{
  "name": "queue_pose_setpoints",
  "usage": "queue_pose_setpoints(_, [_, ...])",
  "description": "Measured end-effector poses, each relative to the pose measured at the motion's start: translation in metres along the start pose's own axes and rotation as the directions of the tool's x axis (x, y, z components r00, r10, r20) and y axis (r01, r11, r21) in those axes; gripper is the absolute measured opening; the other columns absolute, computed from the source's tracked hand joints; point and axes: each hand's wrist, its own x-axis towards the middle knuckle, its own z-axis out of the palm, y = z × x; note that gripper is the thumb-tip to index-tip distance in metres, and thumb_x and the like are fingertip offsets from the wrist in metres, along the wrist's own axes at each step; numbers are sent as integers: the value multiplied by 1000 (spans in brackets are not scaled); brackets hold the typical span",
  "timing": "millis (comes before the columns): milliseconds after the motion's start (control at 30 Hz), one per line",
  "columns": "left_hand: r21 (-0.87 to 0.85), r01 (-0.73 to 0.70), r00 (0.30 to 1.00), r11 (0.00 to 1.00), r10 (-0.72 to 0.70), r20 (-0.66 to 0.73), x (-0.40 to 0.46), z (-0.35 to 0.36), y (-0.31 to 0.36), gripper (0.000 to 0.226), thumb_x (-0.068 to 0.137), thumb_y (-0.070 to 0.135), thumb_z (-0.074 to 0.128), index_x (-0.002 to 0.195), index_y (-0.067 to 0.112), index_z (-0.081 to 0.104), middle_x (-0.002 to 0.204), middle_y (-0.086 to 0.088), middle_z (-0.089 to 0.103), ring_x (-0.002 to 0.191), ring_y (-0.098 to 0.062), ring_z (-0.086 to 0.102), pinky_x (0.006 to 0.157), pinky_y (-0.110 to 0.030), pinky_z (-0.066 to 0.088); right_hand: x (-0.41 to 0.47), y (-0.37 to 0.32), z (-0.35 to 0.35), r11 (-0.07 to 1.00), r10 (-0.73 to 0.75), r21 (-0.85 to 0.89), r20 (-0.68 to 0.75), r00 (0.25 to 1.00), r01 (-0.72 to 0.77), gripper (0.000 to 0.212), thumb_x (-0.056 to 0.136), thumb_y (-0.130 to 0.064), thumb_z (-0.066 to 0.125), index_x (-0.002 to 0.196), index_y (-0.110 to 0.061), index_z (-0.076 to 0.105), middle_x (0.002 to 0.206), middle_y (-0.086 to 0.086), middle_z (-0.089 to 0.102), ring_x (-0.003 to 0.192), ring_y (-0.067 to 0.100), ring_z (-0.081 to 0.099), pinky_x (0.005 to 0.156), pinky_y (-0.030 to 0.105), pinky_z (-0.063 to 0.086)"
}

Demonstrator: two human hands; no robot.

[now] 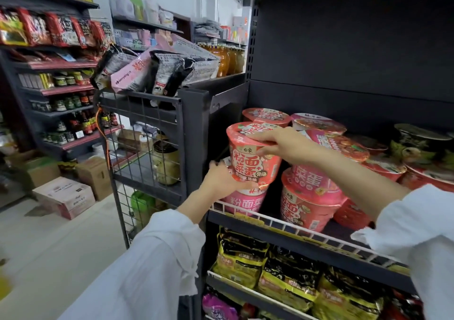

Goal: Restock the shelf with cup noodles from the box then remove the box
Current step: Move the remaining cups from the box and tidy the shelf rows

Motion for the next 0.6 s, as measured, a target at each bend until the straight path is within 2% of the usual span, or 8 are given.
queue_pose_setpoints(67, [-7, -24, 999, 1000, 25, 23, -4, -12, 3, 84, 71, 50, 75, 140, 19, 38, 142, -3, 45, 136, -24, 33, 116, -39, 18, -10, 7, -7, 961, -7, 274, 87, 996, -18, 45, 92, -19, 59, 136, -26, 51, 133, -7, 55, 123, 13, 50, 104, 26, 38])
queue_pose_setpoints(167, [-166, 4, 997, 986, 10, 83, -1, -19, 1, 83, 65, 37, 84, 136, 21, 43, 136, -1, 52, 129, -21, 46, 106, -33, 38, -10, 12, -14, 871, -9, 486, 161, 987, -72, 47, 90, -3, 58, 129, -31, 56, 134, -8, 55, 122, 14, 52, 101, 33, 45])
queue_pose_setpoints(200, [-179, 2, 995, 984, 16, 97, 0, -19, 0, 83, 64, 36, 85, 135, 22, 44, 135, 0, 53, 128, -20, 48, 106, -33, 39, -8, 10, -16, 886, 12, 456, 155, 988, -82, 51, 89, 3, 56, 127, -32, 58, 130, -5, 57, 119, 18, 55, 99, 40, 49])
queue_pose_setpoints(267, [-126, -13, 995, 992, 26, 97, 4, -13, 1, 95, 64, 42, 83, 142, 21, 32, 145, -3, 42, 138, -24, 34, 116, -43, 25, -4, 4, -18, 940, 38, 332, 119, 992, -76, 50, 88, 4, 55, 123, -31, 59, 124, -5, 57, 111, 23, 58, 92, 48, 52])
queue_pose_setpoints(333, [-44, 28, 998, 999, -25, 59, 0, -3, 6, 123, 62, 53, 80, 151, 15, 3, 156, -9, 13, 145, -31, 8, 118, -48, 10, -1, -4, -13, 976, 17, 215, 66, 998, -31, 34, 87, -15, 63, 119, -27, 56, 119, -11, 51, 107, 17, 54, 86, 36, 49])
queue_pose_setpoints(400, [-154, 125, 992, 980, -127, -2, -7, 10, 10, 138, 58, 53, 82, 149, 13, -13, 156, -13, 1, 144, -32, 8, 115, -49, 18, 3, -10, -3, 990, -8, 141, -18, 1000, 10, 34, 83, -32, 69, 111, -24, 51, 115, -8, 51, 105, 14, 52, 84, 30, 44])
queue_pose_setpoints(500, [-269, 112, 979, 957, -153, -138, -13, 21, 9, 139, 52, 51, 86, 150, 10, -2, 152, -11, 21, 140, -26, 26, 112, -46, 32, 8, -11, 5, 999, -43, 19, -107, 993, 45, 43, 82, -32, 69, 120, -22, 51, 123, 1, 55, 113, 22, 53, 93, 40, 46])
queue_pose_setpoints(600, [-294, 41, 985, 955, -89, -150, -15, 10, 0, 112, 53, 43, 89, 142, 13, 29, 135, 0, 51, 125, -18, 50, 104, -35, 42, 7, -8, -1, 997, -76, -16, -48, 996, 76, 56, 85, -27, 67, 137, -23, 48, 136, 3, 51, 125, 20, 46, 102, 33, 39])
